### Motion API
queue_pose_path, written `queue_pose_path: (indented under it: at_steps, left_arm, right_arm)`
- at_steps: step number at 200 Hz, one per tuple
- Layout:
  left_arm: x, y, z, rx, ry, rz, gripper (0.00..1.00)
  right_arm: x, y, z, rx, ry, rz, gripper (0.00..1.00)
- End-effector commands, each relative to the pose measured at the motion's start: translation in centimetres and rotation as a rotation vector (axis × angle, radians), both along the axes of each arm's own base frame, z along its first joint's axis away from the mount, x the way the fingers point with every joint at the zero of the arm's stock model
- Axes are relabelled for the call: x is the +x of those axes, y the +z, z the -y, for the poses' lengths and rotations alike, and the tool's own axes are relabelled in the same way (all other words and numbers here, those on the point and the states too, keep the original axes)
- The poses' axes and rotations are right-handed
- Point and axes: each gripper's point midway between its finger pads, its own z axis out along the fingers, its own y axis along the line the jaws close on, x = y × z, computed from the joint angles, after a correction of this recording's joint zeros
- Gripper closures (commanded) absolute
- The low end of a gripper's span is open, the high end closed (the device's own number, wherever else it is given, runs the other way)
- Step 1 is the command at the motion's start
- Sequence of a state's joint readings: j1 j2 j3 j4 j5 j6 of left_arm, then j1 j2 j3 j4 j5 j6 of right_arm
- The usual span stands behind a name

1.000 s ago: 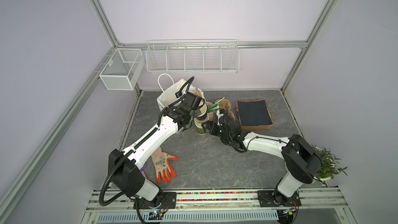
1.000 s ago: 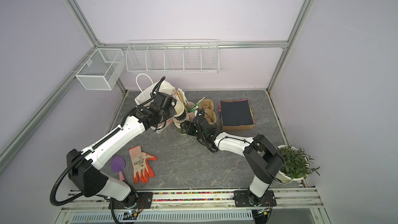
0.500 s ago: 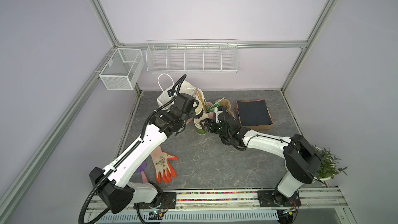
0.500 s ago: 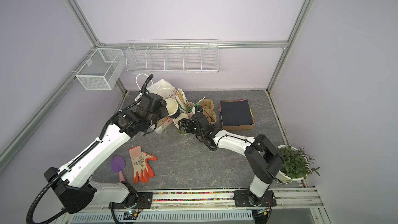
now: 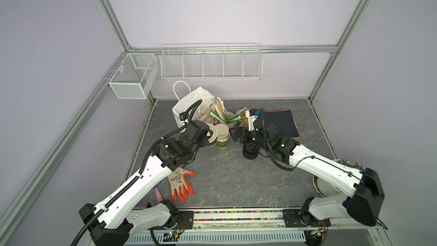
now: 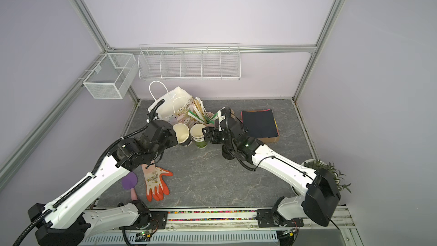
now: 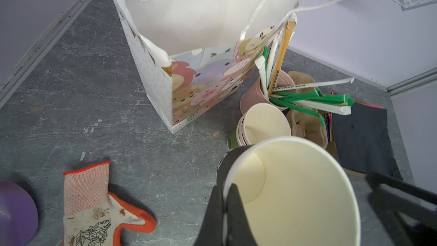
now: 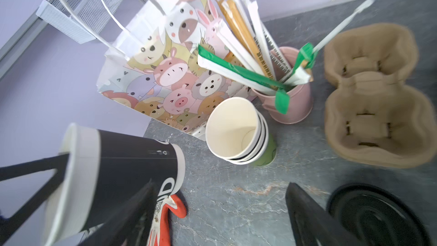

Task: Pack a coffee takeout order
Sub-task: Place the coffee cup at the center of the table.

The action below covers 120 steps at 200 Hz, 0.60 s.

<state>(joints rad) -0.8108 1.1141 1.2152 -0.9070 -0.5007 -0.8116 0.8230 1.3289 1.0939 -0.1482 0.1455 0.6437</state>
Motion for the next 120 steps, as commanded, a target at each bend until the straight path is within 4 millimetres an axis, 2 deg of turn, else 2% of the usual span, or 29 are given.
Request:
queue_pose_path:
  at_steps: [1, 38, 82, 120]
  left_arm:
    - [-1.3, -2.6, 1.0, 0.047, -0.032, -0.049, 1.0]
    - [-2.4, -6.6, 3.7, 0.042, -0.088, -0.126, 1.0]
    - [-3.2, -10.6, 5.5, 0.04, -0.109, -0.17, 1.0]
    - [-3.5, -12.4, 6.9, 0.037, -0.119, -0.18, 1.0]
  right_arm:
    - [-1.6, -2.2, 4.0, -0.224, -0.031, -0.015, 0.12]
    - [-4.1, -3.5, 8.4, -0.338, -0.07, -0.051, 0.12]
    - [-6.2, -4.8, 11.3, -0.371, -0.095, -0.066, 0.12]
    - [-7.2, -6.4, 12.5, -0.415, -0.094, -0.107, 0.12]
